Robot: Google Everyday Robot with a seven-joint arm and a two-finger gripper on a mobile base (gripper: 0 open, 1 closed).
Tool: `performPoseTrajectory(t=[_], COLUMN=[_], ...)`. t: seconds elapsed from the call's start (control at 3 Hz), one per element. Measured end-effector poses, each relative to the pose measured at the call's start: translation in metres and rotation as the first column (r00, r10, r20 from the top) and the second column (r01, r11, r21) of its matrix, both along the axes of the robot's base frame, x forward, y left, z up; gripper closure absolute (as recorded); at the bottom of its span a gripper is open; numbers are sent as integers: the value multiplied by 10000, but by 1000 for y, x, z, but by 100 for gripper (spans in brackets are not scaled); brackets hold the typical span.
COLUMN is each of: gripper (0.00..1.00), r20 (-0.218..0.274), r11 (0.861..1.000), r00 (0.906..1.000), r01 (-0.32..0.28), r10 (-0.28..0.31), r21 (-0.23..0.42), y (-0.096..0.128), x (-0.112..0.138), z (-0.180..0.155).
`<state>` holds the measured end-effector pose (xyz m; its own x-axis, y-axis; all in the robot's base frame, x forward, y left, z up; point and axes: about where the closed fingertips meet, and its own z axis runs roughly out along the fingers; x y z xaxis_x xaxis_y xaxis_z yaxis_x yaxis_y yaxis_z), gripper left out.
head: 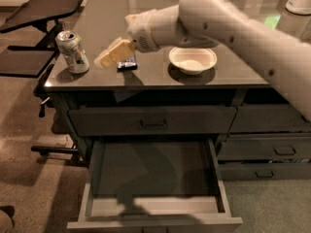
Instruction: Place 7up can into middle drawer
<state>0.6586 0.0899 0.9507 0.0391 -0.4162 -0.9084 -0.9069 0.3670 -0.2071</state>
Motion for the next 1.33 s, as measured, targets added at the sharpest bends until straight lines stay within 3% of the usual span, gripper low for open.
performPoseTrajectory(t=[0.67, 1.0, 1.33], gripper=[0, 0, 19], r20=[-443, -421, -261], r11=[9893, 9758, 9557], r00=[9950, 9868, 9727], r01=[-839, -1478, -2214], r10=[897, 1564, 2307], r21=[1197, 1609, 1939], y=[84, 113, 135], x=[41, 42, 33], z=[-34, -35, -29])
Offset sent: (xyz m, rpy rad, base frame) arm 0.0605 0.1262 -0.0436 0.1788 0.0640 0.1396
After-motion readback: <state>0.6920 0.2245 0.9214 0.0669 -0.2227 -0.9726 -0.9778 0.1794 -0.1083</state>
